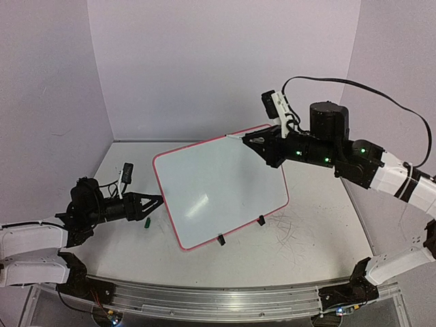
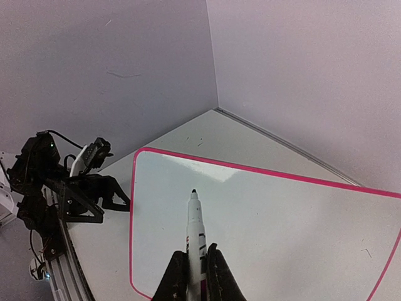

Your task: Write a sentence on the whiteboard

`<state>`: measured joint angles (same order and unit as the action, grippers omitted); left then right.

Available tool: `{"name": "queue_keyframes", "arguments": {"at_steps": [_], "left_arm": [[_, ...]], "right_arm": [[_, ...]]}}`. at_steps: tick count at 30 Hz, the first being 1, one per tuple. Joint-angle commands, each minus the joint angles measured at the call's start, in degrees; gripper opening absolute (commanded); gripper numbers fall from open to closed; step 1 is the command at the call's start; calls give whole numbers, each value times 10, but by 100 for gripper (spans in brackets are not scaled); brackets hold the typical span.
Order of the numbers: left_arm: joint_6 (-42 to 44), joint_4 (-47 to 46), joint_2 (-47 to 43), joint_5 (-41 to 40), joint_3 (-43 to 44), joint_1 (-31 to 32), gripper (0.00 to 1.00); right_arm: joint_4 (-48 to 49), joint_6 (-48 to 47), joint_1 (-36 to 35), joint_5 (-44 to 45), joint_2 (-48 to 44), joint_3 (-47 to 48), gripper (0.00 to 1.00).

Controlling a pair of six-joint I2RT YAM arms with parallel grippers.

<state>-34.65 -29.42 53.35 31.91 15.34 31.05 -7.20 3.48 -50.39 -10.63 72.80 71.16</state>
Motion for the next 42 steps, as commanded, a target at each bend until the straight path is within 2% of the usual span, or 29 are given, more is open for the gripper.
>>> {"name": "queue_keyframes", "arguments": {"at_steps": [1, 10, 21, 26, 34, 42], "left_arm": [[-1, -61, 11, 28, 2, -2, 82], [10, -68, 43, 25, 19, -2, 64], [22, -94, 109, 16, 55, -2, 59], [38, -112, 113, 17, 54, -2, 47], [63, -123, 145, 30, 70, -2, 39], [70, -140, 164, 46, 72, -3, 22]], "right_arm": [[24, -13, 0, -36, 16, 29, 0], [20, -45, -3, -57, 36, 47, 0], [22, -77, -10, -74, 50, 56, 0], [24, -80, -23, -73, 73, 61, 0], [26, -87, -36, -70, 95, 74, 0], [26, -90, -41, -70, 102, 80, 0]]}}
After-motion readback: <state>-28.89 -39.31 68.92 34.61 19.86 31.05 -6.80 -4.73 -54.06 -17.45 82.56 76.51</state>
